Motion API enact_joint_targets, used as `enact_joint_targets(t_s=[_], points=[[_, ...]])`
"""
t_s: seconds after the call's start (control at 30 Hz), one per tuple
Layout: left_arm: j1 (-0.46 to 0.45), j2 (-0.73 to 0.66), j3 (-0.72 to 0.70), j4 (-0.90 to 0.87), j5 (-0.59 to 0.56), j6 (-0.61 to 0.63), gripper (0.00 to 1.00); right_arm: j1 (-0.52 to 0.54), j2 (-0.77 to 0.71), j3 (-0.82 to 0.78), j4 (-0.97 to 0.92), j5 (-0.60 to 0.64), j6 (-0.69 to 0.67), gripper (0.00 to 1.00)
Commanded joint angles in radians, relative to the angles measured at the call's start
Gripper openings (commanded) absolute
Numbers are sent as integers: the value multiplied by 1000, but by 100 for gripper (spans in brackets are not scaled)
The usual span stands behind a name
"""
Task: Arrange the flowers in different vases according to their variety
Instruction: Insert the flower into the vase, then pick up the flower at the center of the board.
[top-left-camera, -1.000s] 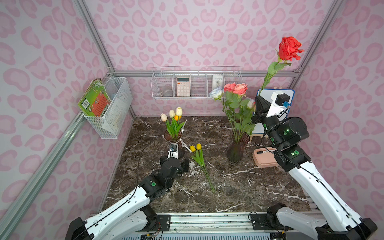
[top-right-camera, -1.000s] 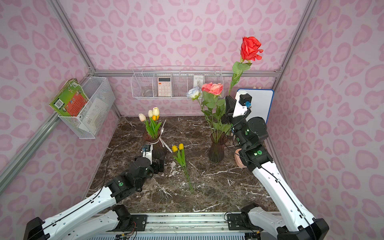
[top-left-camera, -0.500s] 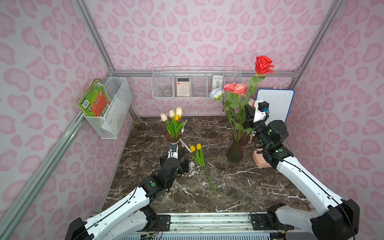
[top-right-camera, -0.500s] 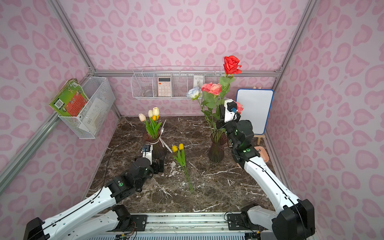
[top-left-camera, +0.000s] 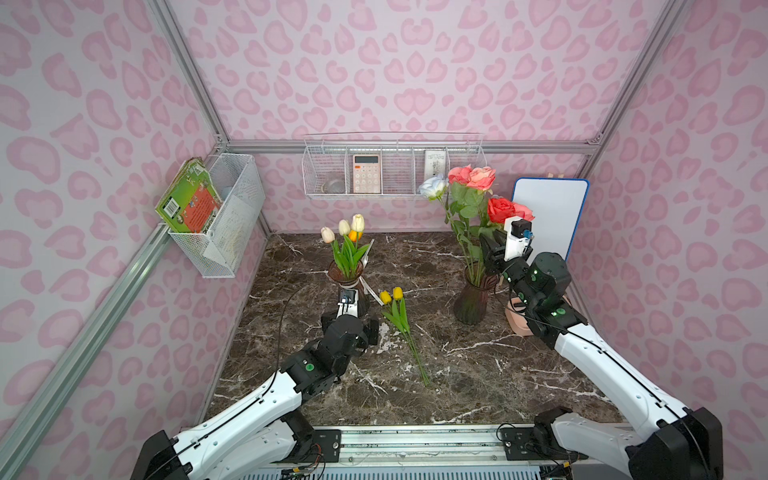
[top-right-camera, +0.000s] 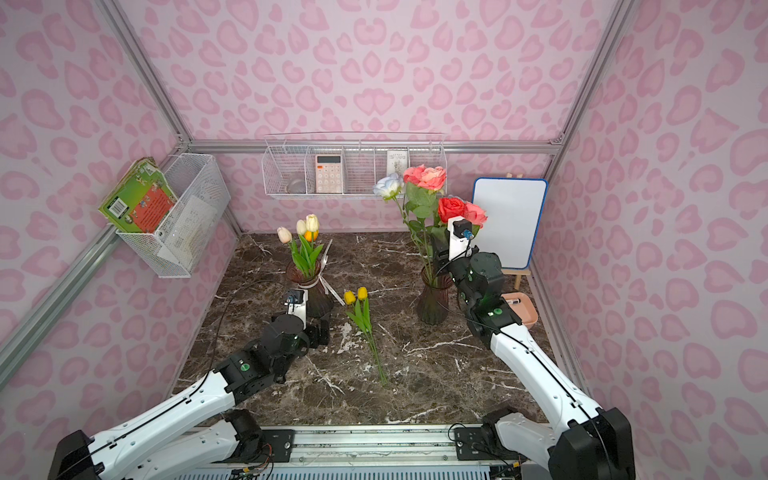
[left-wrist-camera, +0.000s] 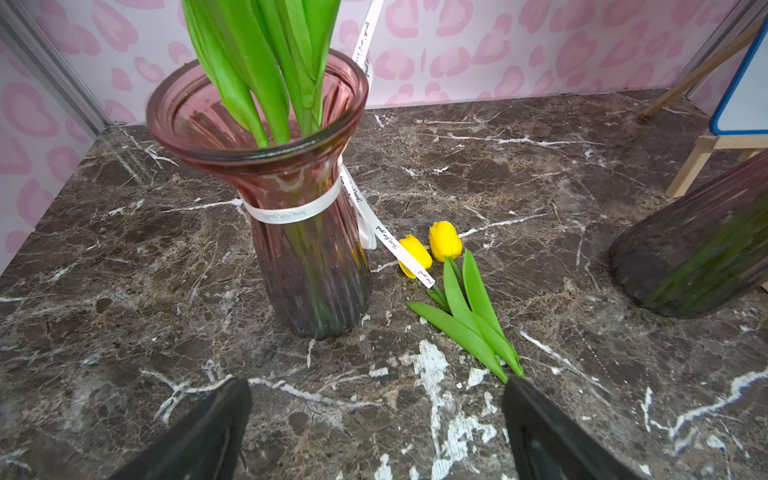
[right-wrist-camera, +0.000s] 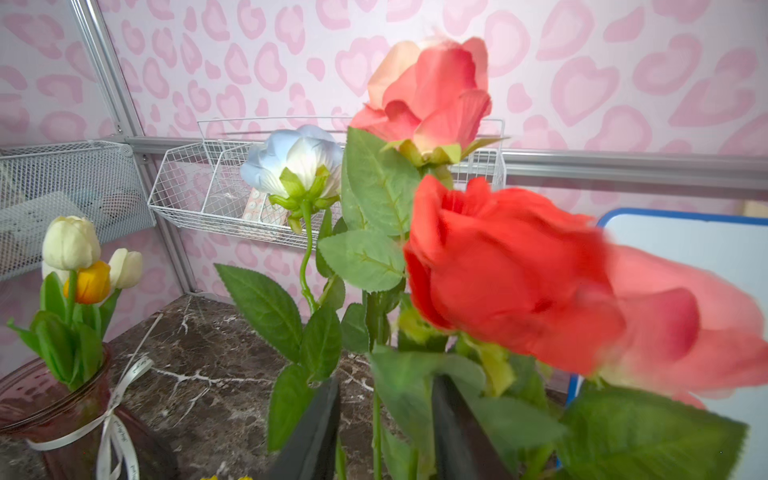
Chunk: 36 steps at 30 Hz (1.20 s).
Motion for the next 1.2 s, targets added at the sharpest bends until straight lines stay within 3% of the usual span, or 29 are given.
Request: enact_joint_targets(t_s=[0.0, 0.13, 0.27, 0.5, 0.73, 1.17], points=[[1, 22, 8, 22, -1, -7, 98, 0, -28, 21, -158, -31, 66, 51], [1, 50, 13, 30, 8, -15, 99, 0, -71, 17, -277, -57, 123, 60], [5, 80, 13, 45, 24, -25, 99, 20, -121, -9, -354, -168, 154, 62], [69, 148, 25, 51, 132, -82, 99, 264, -147, -66, -434, -64, 159, 56], [138, 150, 10, 48, 207, -126, 98, 417, 7, -66, -470, -39, 191, 46], [140, 12, -29, -2, 94, -130, 99, 465, 389, 105, -597, -83, 251, 42]])
